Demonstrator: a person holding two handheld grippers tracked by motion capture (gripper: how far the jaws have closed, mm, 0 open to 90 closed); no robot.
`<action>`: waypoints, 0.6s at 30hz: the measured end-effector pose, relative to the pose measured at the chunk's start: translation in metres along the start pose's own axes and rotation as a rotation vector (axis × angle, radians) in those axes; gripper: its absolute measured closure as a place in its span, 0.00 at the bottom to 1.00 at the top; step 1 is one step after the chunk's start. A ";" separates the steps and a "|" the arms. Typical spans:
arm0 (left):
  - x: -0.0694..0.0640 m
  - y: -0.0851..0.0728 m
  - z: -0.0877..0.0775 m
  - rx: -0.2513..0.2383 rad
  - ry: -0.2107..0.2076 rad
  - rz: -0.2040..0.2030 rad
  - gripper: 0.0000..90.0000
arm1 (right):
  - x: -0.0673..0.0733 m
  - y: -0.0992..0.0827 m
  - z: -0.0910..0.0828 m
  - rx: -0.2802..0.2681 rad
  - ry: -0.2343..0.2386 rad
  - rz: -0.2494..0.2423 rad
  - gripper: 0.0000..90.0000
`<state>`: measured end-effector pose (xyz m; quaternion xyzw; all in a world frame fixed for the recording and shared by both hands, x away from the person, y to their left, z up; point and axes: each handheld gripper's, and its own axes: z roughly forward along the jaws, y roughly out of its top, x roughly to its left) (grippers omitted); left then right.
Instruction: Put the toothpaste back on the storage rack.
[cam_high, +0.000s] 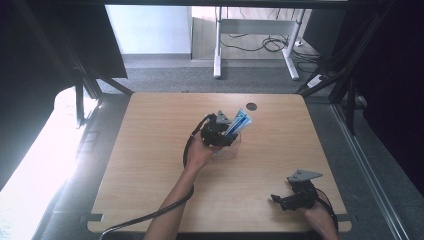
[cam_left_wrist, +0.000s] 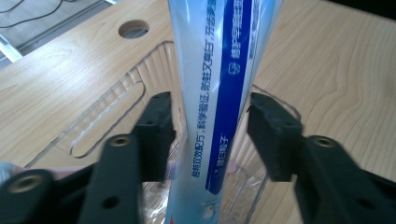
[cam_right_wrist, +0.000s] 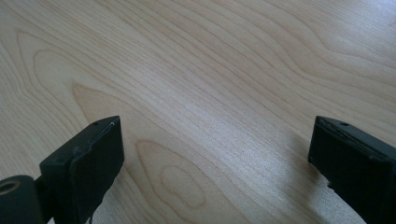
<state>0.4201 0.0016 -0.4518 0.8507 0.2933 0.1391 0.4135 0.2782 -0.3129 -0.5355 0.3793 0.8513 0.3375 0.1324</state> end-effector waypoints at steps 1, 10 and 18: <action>0.000 0.000 -0.001 -0.002 -0.003 -0.008 0.48 | 0.000 0.000 0.000 0.001 0.001 -0.002 0.04; 0.003 -0.004 -0.011 -0.036 -0.046 -0.098 0.23 | 0.001 0.000 0.000 0.001 -0.001 -0.003 0.04; 0.000 -0.010 -0.026 -0.037 -0.034 -0.100 0.15 | 0.001 0.000 0.001 0.003 0.000 -0.005 0.04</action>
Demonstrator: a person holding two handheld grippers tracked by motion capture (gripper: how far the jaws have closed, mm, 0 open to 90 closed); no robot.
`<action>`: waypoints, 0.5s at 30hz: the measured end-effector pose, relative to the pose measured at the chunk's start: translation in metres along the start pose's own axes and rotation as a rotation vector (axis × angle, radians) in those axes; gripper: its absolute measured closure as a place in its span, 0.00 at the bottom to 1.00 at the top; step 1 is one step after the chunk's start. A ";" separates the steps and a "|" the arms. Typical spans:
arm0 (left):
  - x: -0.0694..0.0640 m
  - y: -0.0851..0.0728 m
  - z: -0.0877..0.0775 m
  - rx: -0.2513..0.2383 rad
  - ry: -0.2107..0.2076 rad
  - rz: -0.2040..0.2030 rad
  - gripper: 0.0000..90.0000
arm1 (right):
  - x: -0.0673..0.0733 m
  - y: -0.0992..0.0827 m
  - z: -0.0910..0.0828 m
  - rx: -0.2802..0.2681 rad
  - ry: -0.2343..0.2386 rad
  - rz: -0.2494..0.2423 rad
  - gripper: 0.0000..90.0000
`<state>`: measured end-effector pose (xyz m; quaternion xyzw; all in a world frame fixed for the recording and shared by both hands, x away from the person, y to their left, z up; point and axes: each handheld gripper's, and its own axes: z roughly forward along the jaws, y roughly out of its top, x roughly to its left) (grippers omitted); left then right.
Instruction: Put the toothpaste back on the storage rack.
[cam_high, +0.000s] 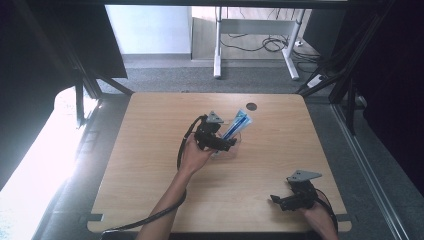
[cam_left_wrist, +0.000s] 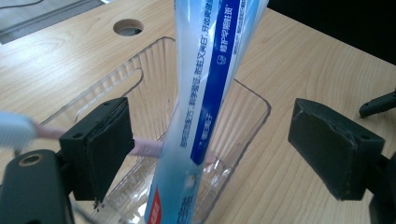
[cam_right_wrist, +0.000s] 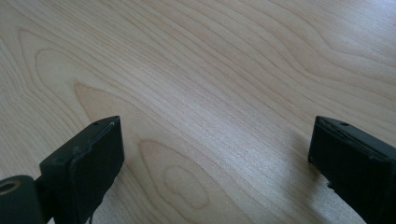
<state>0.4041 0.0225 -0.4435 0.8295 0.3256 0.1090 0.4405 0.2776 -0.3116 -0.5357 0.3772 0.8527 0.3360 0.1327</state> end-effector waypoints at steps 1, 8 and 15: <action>0.000 -0.001 -0.003 -0.007 -0.001 0.001 0.15 | 0.000 0.000 0.000 0.000 0.000 0.000 0.04; 0.001 -0.007 -0.020 -0.017 -0.012 -0.008 0.15 | 0.000 0.000 0.000 0.003 -0.001 0.001 0.04; 0.000 -0.020 -0.034 -0.010 0.017 0.013 0.14 | 0.001 0.000 0.001 0.006 -0.003 -0.001 0.04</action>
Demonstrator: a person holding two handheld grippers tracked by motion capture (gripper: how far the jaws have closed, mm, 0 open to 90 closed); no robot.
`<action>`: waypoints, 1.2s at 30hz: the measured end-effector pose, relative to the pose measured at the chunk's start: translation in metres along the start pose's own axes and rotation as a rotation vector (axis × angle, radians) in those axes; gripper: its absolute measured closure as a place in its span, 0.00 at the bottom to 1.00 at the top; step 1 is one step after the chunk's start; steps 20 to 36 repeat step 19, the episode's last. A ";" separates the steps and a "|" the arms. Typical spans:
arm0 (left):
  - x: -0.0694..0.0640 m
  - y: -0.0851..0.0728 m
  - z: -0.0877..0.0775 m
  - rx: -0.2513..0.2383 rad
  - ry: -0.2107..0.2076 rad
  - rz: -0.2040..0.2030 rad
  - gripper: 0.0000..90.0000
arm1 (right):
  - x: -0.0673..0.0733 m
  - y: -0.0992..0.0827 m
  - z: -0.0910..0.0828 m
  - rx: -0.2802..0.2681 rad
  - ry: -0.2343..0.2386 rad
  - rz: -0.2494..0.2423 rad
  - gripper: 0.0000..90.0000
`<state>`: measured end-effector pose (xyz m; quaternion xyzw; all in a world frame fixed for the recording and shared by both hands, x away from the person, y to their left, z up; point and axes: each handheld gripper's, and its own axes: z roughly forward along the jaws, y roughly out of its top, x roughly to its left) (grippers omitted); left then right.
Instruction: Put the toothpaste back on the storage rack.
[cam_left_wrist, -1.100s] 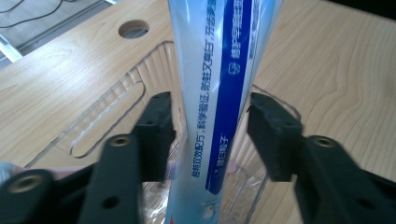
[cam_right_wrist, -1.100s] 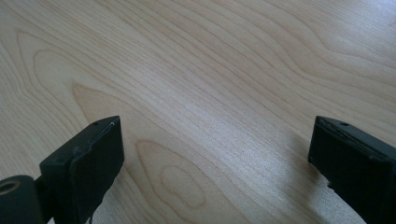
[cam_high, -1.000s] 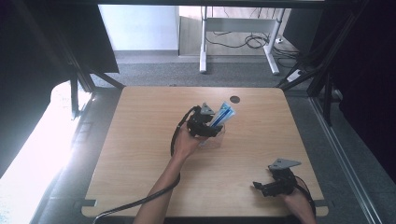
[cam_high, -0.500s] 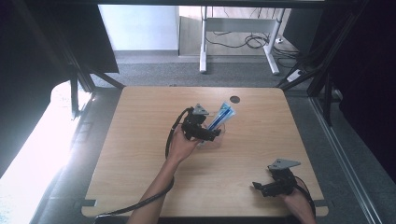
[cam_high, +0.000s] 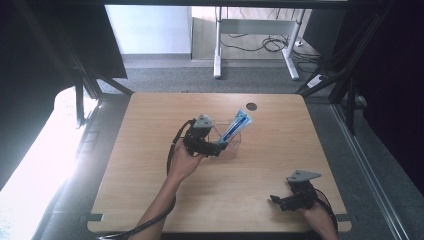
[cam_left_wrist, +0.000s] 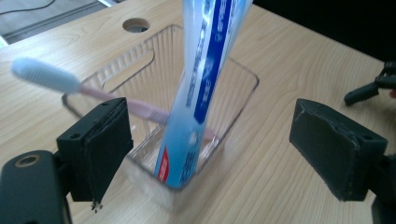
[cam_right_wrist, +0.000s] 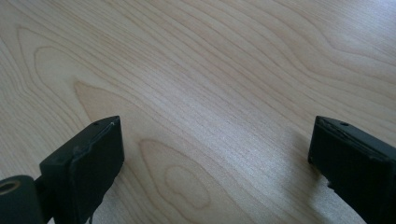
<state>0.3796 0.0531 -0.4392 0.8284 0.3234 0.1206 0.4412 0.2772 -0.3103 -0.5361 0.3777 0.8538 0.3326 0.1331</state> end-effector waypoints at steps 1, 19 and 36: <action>0.000 -0.002 -0.002 0.002 0.005 0.001 0.14 | 0.000 0.000 0.000 0.000 0.000 0.000 0.04; 0.001 -0.072 -0.027 0.041 0.047 -0.035 0.14 | 0.002 0.001 0.000 -0.008 -0.003 -0.007 0.04; 0.001 -0.072 -0.027 0.041 0.047 -0.035 0.14 | 0.002 0.001 0.000 -0.008 -0.003 -0.007 0.04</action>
